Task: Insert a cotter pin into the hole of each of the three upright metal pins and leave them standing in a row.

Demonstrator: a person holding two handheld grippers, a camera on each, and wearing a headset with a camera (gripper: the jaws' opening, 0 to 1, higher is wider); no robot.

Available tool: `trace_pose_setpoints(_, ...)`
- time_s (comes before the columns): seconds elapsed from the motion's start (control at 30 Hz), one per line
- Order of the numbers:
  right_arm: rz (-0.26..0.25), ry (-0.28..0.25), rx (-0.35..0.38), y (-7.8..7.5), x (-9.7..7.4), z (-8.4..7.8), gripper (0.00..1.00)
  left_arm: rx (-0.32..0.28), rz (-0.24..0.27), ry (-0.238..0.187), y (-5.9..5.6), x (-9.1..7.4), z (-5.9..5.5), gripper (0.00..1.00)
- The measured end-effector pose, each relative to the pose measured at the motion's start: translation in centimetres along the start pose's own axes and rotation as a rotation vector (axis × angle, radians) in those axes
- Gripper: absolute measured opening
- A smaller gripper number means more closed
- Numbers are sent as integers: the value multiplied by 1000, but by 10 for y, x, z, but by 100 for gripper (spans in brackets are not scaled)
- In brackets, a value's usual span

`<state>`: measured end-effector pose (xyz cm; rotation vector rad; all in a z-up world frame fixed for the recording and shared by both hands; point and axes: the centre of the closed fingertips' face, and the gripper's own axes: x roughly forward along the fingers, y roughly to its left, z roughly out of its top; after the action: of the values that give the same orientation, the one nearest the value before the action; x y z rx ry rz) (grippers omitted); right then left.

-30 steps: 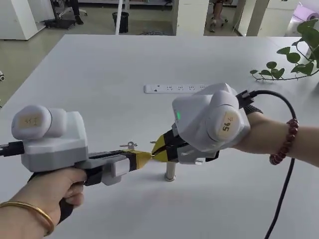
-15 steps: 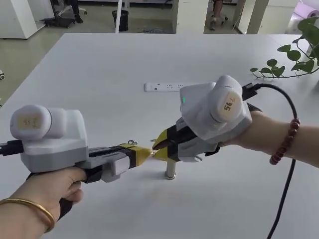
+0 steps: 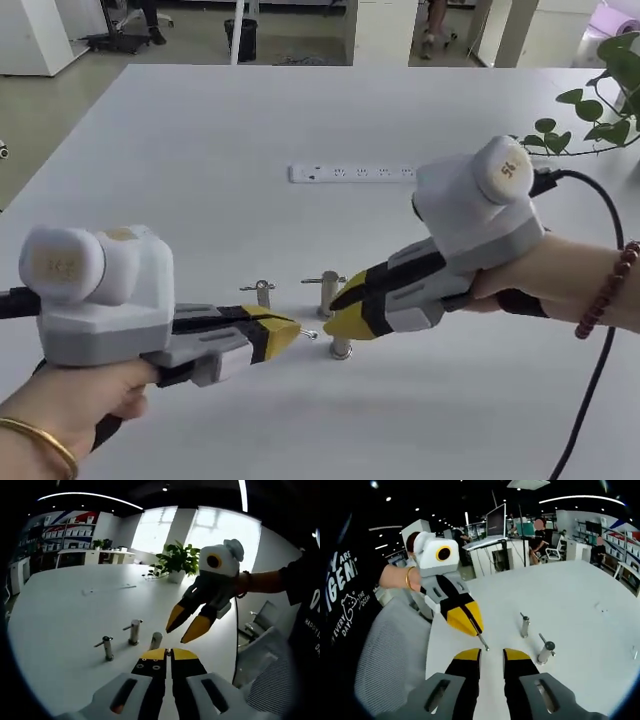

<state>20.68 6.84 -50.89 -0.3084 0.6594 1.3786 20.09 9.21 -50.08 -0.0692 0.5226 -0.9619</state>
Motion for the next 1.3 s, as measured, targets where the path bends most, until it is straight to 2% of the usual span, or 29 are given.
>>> trace_pose_setpoints(0.1,55,-18,54,11,-3,-5,13,33,-38,-6,-6,-1,-2,0)
trace_pose_setpoints(0.17,80,-22,62,16,-4,-8,14,50,-66,-11,-11,-1,-3,0)
trace_pose_setpoints(0.33,106,-17,64,21,-4,-18,14,87,-114,-10,-19,-1,-8,0)
trace_pose_setpoints(0.73,206,-51,81,43,-2,-21,13,115,-195,-16,-33,-2,-14,0)
trace_pose_setpoints(1.3,256,-70,67,54,5,-21,7,122,-254,-51,-48,-2,-7,0)
